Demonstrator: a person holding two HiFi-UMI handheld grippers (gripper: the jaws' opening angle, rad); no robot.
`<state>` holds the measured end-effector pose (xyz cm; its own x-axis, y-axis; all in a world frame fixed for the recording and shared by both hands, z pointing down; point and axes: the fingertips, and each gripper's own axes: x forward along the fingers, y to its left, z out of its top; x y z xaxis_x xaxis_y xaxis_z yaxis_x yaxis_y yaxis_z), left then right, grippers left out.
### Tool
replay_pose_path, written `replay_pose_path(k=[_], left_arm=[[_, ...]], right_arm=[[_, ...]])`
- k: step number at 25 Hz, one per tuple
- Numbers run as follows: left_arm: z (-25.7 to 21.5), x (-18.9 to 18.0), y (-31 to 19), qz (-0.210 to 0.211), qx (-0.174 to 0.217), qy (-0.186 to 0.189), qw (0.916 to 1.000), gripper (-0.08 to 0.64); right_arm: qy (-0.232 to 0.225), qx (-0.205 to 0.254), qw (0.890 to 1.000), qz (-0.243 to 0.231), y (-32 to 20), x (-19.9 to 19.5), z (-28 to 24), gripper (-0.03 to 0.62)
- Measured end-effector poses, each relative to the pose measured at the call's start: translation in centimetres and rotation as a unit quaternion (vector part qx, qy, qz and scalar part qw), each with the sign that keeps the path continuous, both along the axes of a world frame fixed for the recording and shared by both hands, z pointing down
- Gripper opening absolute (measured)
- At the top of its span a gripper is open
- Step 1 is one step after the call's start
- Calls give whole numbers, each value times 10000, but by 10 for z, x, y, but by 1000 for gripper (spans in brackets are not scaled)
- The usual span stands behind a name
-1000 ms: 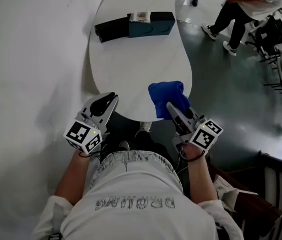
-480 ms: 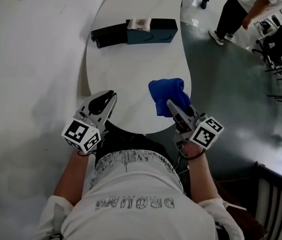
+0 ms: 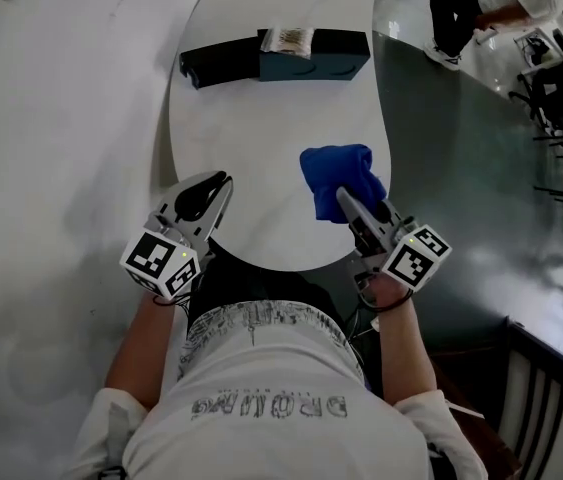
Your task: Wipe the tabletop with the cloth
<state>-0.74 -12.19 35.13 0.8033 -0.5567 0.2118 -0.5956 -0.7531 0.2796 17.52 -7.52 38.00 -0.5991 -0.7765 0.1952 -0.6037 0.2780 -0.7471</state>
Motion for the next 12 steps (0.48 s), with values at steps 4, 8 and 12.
replay_pose_path(k=[4, 8, 12], left_arm=[[10, -5, -19, 118, -73, 6, 9999, 54], [19, -13, -40, 166, -174, 64, 9997, 54], [25, -22, -59, 154, -226, 93, 9996, 55]], right_arm=[[150, -81, 9998, 64, -21, -7, 9, 109], [268, -145, 9995, 90, -43, -19, 17, 109], [469, -203, 9987, -1, -65, -33, 29, 109]])
